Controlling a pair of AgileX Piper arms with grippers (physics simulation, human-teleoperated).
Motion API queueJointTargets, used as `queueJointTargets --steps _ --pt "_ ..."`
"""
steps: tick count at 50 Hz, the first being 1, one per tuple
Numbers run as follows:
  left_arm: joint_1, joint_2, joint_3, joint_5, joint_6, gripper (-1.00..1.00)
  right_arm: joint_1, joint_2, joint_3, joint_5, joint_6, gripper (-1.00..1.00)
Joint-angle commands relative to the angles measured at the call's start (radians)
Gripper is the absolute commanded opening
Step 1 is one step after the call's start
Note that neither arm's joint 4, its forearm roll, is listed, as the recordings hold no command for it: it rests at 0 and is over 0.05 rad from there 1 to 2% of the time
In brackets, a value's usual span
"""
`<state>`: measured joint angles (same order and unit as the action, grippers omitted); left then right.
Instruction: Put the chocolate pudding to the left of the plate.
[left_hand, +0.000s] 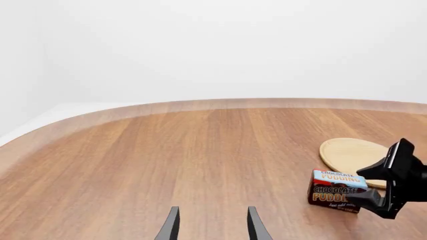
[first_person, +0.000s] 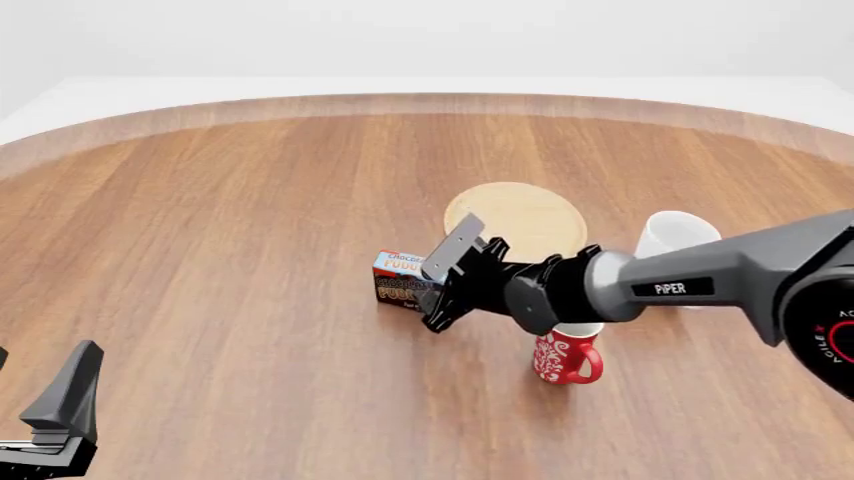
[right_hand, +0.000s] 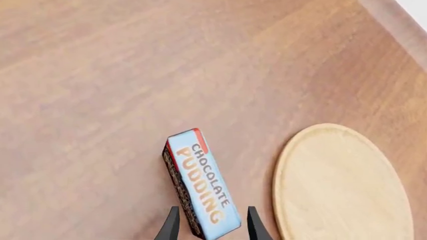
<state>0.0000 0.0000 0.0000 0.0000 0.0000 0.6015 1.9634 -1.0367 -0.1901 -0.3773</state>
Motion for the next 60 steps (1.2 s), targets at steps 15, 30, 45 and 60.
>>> queueJointTargets --steps 15,30,45,60 --pt "0.000 0.000 0.000 0.000 0.000 1.00 -0.013 0.030 -0.006 -0.024 0.000 1.00" --pt "0.000 0.000 0.000 0.000 0.000 1.00 0.037 -0.034 0.058 -0.041 0.045 -1.00" --pt "0.000 0.000 0.000 0.000 0.000 1.00 0.039 -0.125 0.081 -0.016 0.065 -1.00" --pt "0.000 0.000 0.000 0.000 0.000 1.00 0.016 -0.193 0.066 0.027 0.065 -1.00"
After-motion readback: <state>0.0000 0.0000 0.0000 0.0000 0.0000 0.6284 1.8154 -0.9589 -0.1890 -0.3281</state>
